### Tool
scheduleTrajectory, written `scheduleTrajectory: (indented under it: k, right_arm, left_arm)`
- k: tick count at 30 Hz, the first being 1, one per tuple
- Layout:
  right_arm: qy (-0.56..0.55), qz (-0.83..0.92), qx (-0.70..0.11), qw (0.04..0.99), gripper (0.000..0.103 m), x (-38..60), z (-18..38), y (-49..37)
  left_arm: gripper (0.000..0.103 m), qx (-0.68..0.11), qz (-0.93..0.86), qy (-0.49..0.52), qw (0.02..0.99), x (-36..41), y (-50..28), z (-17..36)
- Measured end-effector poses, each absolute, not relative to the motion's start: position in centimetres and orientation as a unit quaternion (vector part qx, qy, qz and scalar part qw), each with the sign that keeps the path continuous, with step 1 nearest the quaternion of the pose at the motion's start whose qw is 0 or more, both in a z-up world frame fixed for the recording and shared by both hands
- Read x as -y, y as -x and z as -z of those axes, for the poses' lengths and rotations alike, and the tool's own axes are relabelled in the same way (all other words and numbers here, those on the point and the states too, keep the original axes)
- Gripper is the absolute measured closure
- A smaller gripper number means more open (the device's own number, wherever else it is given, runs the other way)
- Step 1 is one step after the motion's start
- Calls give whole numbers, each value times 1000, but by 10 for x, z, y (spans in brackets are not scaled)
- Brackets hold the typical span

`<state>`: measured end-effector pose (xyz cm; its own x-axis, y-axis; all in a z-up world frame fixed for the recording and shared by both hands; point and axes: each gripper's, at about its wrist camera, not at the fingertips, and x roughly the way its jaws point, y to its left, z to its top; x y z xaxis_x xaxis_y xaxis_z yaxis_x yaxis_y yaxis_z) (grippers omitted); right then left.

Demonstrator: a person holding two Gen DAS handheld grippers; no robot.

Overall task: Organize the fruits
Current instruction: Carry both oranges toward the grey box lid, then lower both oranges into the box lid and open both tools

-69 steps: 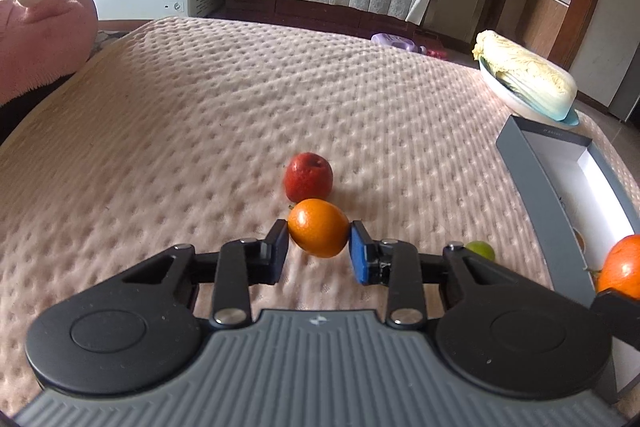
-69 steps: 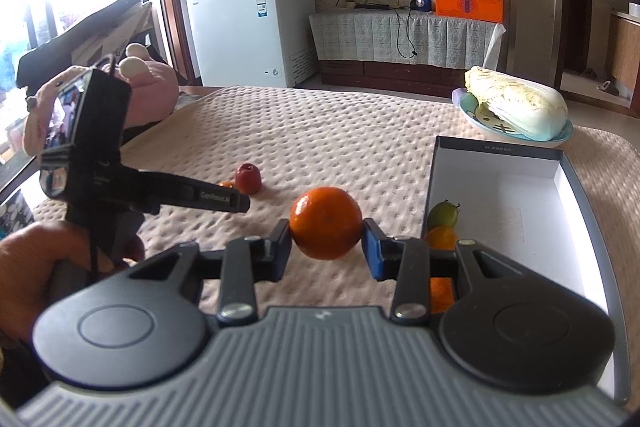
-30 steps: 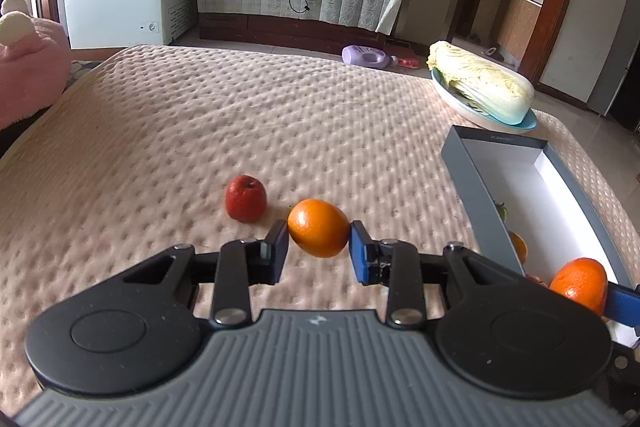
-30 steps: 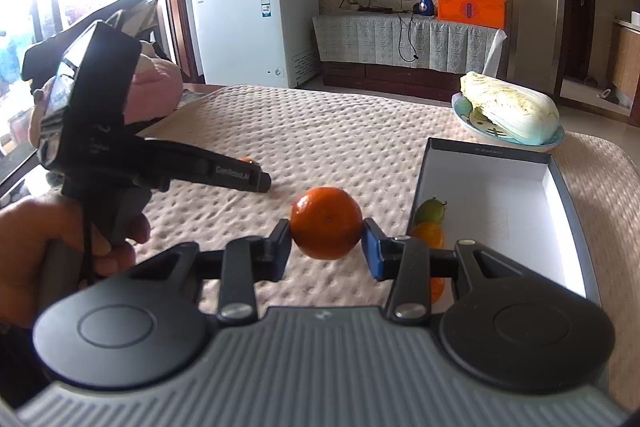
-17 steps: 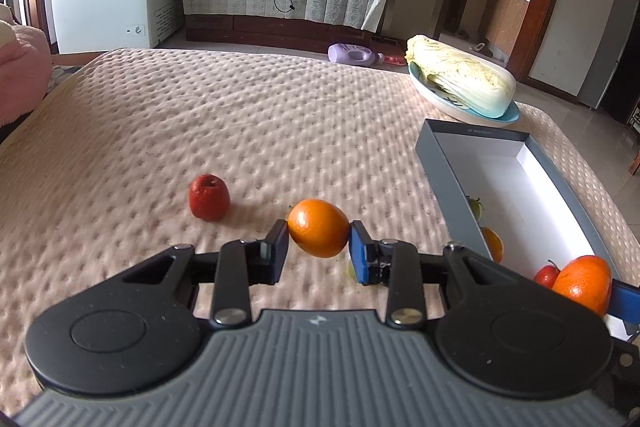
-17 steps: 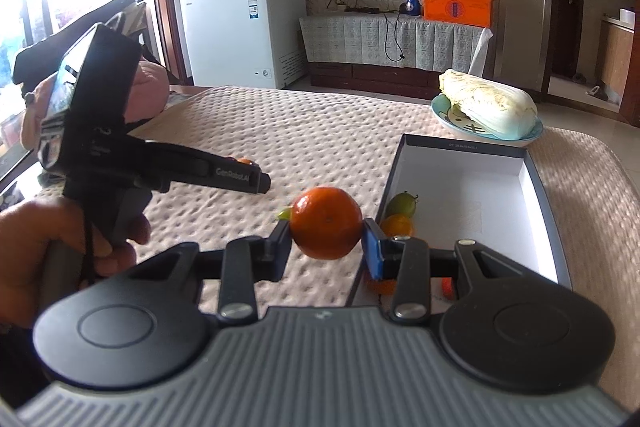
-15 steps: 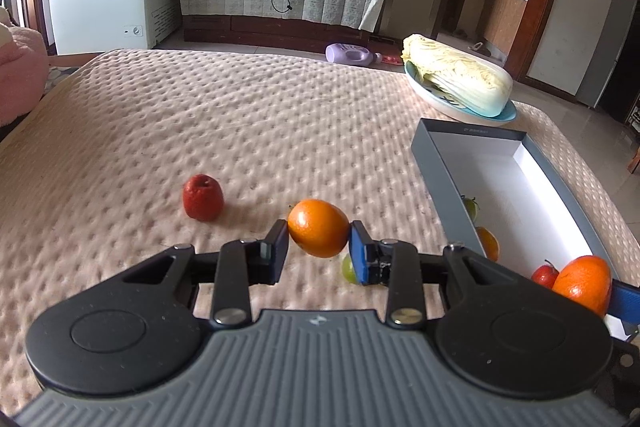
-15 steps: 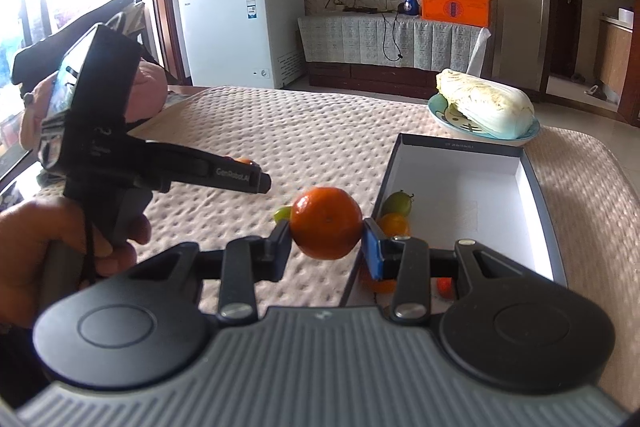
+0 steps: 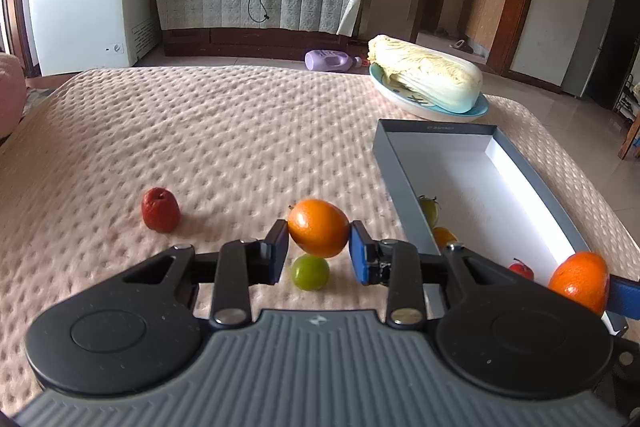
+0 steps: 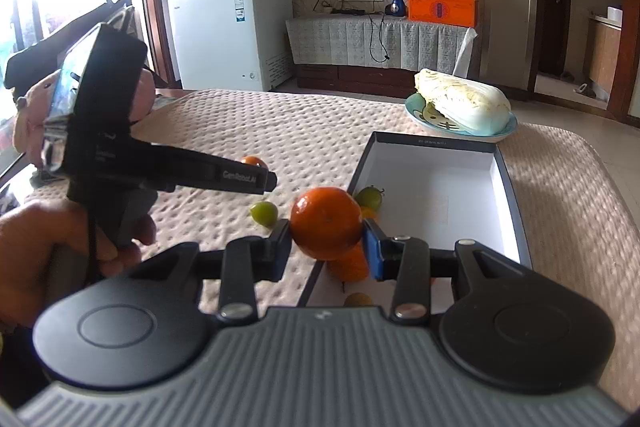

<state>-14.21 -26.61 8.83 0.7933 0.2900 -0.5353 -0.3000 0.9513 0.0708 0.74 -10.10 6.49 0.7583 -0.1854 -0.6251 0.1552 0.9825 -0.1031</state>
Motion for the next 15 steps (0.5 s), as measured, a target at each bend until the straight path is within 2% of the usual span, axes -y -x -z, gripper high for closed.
scheduleTrajectory:
  k: [15]
  right_arm:
    - [4, -135, -284, 949, 62, 281, -86, 144]
  left_arm:
    - [65, -320, 129, 23, 938, 129, -1, -74]
